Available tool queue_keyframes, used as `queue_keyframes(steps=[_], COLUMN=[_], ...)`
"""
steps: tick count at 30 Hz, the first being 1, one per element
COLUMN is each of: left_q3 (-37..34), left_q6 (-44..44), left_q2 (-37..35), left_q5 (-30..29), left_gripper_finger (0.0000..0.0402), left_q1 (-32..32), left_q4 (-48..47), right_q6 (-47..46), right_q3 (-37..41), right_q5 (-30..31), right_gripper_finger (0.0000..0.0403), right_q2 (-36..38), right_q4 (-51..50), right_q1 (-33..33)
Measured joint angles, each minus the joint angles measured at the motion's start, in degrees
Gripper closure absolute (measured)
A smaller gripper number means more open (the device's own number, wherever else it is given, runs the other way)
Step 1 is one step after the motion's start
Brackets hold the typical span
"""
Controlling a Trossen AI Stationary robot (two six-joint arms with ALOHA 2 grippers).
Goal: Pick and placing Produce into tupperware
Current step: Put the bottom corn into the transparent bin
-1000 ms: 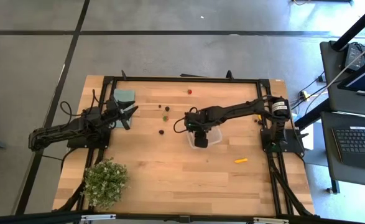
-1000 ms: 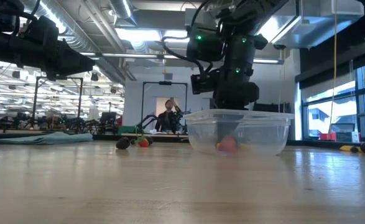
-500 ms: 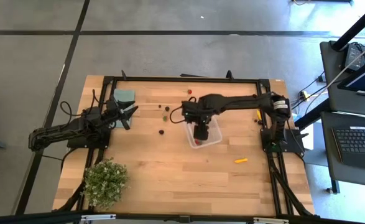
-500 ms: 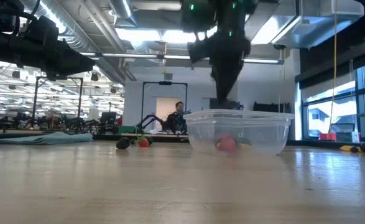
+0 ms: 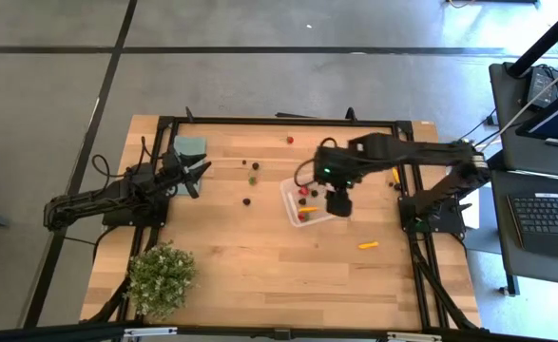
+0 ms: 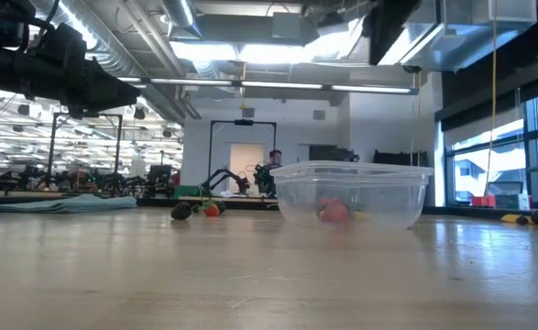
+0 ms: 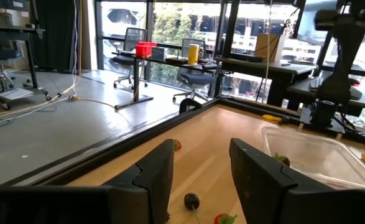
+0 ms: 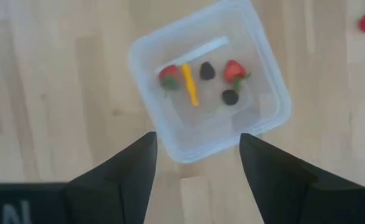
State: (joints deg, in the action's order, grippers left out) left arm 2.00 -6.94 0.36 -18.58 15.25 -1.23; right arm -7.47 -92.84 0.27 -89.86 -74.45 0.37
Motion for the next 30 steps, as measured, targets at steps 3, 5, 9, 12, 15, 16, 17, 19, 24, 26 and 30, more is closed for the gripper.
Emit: queue_keyframes(steps=[3,5,9,12,15,16,17,19,24,26,30], left_q3=[-0.01,0.0,0.0,-0.01,0.0,-0.02,0.0,-0.01,0.0,-0.01,0.0], left_q6=[0.01,0.03,0.04,0.04,0.04,0.04,0.04,0.04,0.04,0.04,0.04], left_q2=[0.0,0.0,0.0,0.01,0.02,0.0,0.0,0.0,0.0,0.0,0.0], left_q5=[0.01,0.01,0.01,0.01,0.01,-0.01,-0.01,0.01,0.01,0.01,0.01], left_gripper_finger=[0.0253,0.0253,0.0253,0.0253,0.0253,0.0253,0.0253,0.0253,0.0253,0.0253,0.0253], left_q1=[0.0,0.0,0.0,0.0,0.0,0.0,0.0,0.0,0.0,0.0,0.0], left_q4=[0.0,0.01,0.02,0.01,0.0,0.02,0.0,0.01,0.02,0.0,0.02], right_q6=[-2.75,-5.8,-10.28,-13.5,-17.47,-18.39,-19.34,-20.92,-22.52,-22.68,-22.29], right_q3=[4.37,8.59,19.18,26.81,33.2,35.19,37.09,40.74,47.61,49.63,52.79], right_q5=[0.07,0.06,0.07,0.01,0.06,0.07,0.07,0.03,-2.7,-5.02,-6.86], right_gripper_finger=[0.0172,0.0172,0.0172,0.0172,0.0172,0.0172,0.0172,0.0177,0.0196,0.0205,0.022], right_q2=[3.99,6.44,10.41,11.91,12.17,12.17,12.17,12.17,12.15,12.15,12.13], right_q4=[-0.29,0.27,4.66,8.11,10.94,11.9,12.91,15.3,21.28,23.35,24.88], right_q1=[2.77,4.76,10.08,14.31,17.36,18.16,18.83,19.93,22.09,22.96,24.74])
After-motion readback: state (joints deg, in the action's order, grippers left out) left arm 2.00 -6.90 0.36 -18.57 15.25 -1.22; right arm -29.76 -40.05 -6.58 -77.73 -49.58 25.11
